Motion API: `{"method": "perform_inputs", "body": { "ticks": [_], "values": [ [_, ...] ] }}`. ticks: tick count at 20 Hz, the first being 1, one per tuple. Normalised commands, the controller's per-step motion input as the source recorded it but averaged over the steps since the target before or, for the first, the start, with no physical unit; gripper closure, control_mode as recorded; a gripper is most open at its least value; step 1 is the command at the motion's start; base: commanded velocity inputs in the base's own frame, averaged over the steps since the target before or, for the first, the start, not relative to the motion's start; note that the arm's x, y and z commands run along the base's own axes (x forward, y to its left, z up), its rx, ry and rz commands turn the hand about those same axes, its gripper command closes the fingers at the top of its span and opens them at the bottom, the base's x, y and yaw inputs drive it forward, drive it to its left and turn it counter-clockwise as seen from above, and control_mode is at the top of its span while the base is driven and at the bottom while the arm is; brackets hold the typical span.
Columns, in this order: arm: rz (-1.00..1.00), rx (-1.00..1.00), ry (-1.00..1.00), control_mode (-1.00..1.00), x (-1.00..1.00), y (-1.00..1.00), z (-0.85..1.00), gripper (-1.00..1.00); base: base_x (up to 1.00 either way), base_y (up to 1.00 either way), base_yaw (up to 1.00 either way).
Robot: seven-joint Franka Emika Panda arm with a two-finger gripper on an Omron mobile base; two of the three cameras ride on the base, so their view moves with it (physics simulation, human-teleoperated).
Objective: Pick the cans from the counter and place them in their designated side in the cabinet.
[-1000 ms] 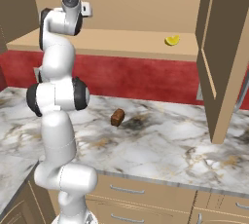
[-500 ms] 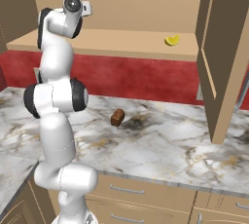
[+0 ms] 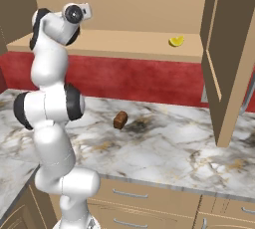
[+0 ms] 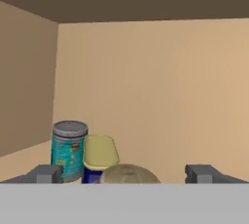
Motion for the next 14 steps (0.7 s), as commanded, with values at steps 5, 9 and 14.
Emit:
{"method": "perform_inputs", "body": {
  "ticks": [5,9,14],
  "values": [
    [0.05,0.0,-0.06,-1.0,-0.61,-0.24,0.17,-1.0,0.0,0.0,0.0],
    [0.04,0.0,-0.03,-1.0,-0.65,-0.22,0.09,-1.0,0.0,0.0,0.0],
    [0.03,-0.01,0.0,-1.0,-0.69,-0.15,0.09,-1.0,0.0,0.0,0.0]
  ]
}}
